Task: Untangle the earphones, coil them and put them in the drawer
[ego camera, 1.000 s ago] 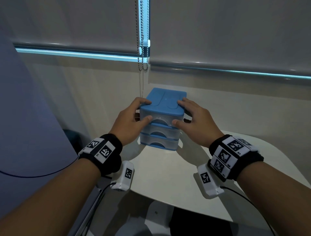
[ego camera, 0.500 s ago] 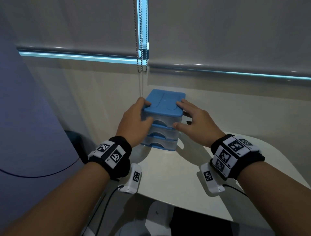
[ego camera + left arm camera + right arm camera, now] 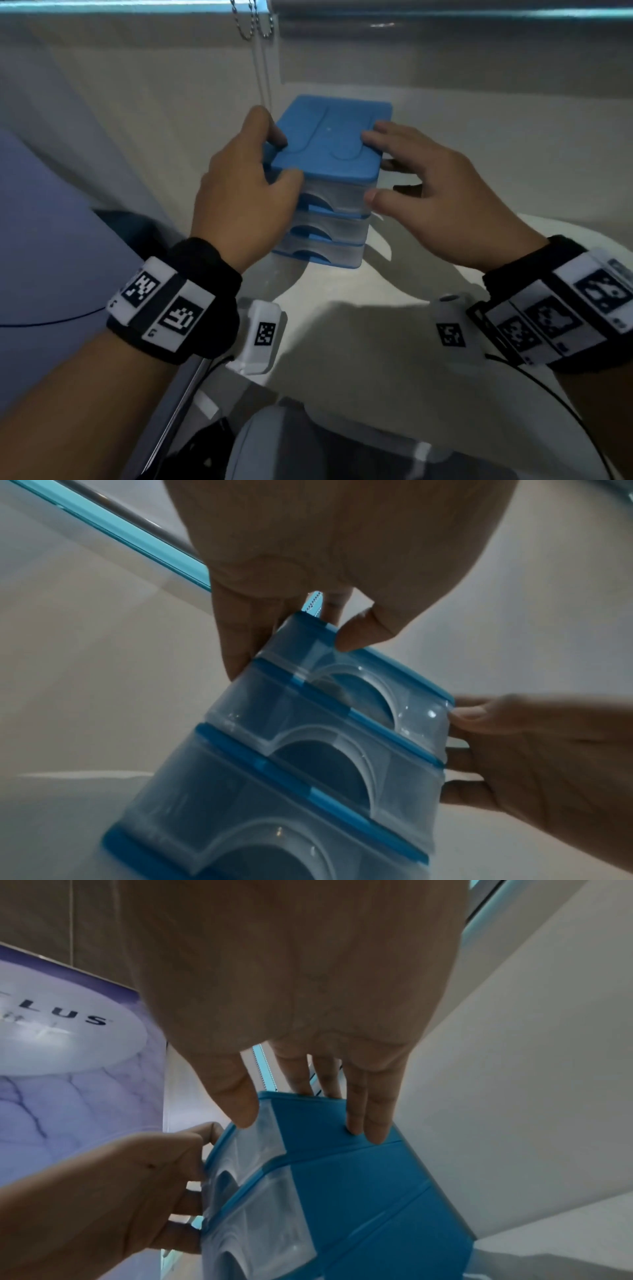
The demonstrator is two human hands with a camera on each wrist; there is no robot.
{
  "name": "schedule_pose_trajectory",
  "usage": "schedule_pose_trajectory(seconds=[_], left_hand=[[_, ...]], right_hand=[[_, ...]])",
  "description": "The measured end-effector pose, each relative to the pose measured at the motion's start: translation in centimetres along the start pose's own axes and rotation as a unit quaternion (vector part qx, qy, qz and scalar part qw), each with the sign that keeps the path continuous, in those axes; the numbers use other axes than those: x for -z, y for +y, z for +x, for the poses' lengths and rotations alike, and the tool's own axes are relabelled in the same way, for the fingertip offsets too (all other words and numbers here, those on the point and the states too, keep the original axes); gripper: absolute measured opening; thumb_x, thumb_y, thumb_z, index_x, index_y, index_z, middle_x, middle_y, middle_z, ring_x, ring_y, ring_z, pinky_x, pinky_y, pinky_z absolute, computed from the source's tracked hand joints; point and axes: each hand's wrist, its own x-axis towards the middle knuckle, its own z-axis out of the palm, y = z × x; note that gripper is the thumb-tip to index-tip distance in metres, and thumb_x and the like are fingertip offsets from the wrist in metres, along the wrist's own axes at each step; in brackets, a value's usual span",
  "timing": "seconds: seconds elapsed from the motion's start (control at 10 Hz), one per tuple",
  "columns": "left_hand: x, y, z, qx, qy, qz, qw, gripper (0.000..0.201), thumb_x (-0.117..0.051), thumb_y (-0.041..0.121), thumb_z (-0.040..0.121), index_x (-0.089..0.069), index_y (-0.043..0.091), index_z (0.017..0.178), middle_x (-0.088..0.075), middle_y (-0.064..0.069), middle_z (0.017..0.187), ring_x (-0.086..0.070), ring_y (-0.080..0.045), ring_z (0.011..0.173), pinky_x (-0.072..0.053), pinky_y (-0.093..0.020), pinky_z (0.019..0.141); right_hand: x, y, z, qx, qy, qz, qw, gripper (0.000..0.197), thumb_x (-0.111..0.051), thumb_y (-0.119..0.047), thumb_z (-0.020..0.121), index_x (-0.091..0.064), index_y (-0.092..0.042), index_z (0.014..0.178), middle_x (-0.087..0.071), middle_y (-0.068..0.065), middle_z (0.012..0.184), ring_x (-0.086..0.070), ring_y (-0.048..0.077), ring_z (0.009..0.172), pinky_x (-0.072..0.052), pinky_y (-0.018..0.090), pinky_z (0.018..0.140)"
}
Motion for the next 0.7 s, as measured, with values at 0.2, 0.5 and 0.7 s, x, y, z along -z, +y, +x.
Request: schedule_pose_trajectory(seconds=[0.2,0.5,0.7], left_hand=[[0.5,0.7,0.4,0.043,-0.038,-0.029,0.998,0.022,-0.052,0.024,0.08,-0.044,0.027,0.1,-0.055,0.006,0.086,-0.047,-0.015,0.068,-0.042,-0.037,0.062],[3.2,2.8,1.6,0.115,-0.206,0.015,0.972,0.032,-0.056,0.021,0.083,-0.042,0.035,0.107,-0.06,-0.002,0.104,-0.054,-0.025,0.076,-0.051,-0.043,0.072],[6.5,6.1,5.7,0.117,-0.373,0.143,0.909,0.05,-0.061,0.027,0.093,-0.046,0.028,0.141,-0.049,-0.006,0.141,-0.055,-0.028,0.117,-0.043,-0.035,0.089]], right_hand=[[0.8,0.4,0.0,-0.004,-0.037,0.047,0.998,0.068,-0.061,-0.022,0.087,-0.045,-0.025,0.153,-0.032,-0.011,0.163,-0.037,0.008,0.146,-0.045,0.038,0.113],[2.4,-2.1,-0.5,-0.087,-0.096,0.023,0.991,0.072,-0.068,-0.009,0.09,-0.041,-0.023,0.155,-0.023,-0.007,0.168,-0.028,0.011,0.152,-0.039,0.038,0.117],[7.6,-6.4,0.7,-0.116,-0.088,-0.027,0.989,0.036,-0.068,-0.007,0.089,-0.069,-0.016,0.125,-0.069,0.002,0.125,-0.065,0.019,0.114,-0.052,0.036,0.101]])
